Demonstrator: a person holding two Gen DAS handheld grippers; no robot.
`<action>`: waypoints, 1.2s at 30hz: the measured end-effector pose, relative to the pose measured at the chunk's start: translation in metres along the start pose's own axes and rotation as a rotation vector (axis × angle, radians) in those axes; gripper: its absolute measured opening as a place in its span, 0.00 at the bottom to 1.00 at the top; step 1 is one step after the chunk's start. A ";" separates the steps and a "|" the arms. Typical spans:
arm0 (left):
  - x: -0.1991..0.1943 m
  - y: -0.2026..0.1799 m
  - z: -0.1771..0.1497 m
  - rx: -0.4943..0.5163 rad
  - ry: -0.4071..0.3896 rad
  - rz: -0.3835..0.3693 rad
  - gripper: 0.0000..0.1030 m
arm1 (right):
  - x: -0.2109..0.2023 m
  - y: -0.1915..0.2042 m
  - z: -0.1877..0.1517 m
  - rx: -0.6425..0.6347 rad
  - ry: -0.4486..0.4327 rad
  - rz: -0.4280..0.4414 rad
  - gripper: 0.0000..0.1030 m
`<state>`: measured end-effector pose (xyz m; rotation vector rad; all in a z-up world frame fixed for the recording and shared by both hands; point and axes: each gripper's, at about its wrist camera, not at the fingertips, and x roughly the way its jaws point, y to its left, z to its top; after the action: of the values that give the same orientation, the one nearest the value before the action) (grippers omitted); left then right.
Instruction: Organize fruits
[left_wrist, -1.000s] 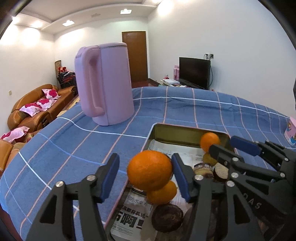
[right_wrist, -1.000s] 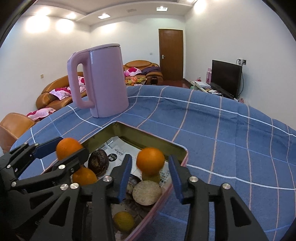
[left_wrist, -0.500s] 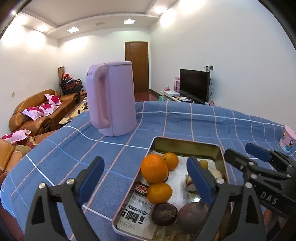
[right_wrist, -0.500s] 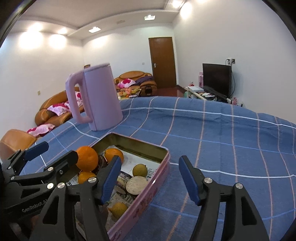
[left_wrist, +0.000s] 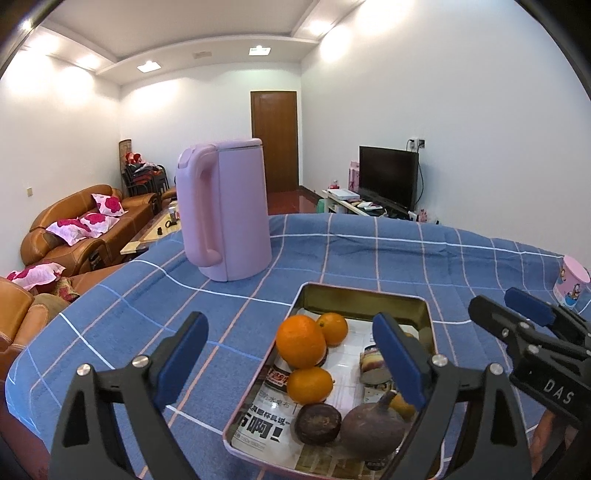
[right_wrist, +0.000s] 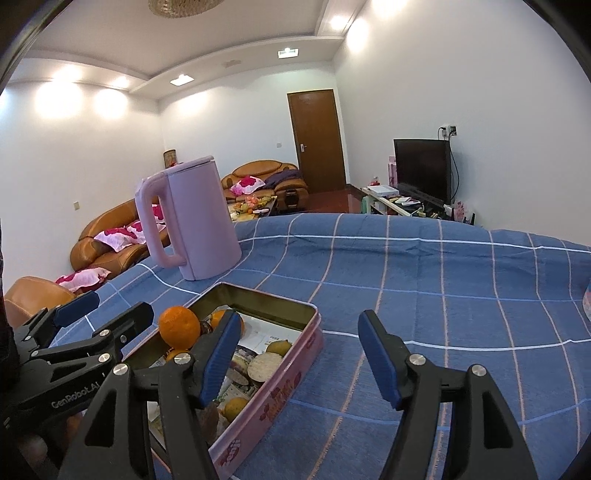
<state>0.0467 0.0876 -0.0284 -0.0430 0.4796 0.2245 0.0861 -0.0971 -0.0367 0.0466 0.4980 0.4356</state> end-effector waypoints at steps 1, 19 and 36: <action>-0.001 -0.001 0.000 0.001 -0.001 0.001 0.90 | -0.002 -0.001 0.000 0.002 -0.003 -0.001 0.66; -0.003 -0.005 -0.001 -0.001 -0.006 -0.003 0.90 | -0.012 -0.005 0.000 0.008 -0.019 -0.003 0.66; -0.011 -0.006 0.003 -0.002 -0.025 -0.020 0.96 | -0.021 -0.009 0.001 0.001 -0.031 -0.009 0.66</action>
<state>0.0405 0.0801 -0.0205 -0.0468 0.4541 0.2054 0.0736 -0.1143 -0.0277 0.0523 0.4681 0.4254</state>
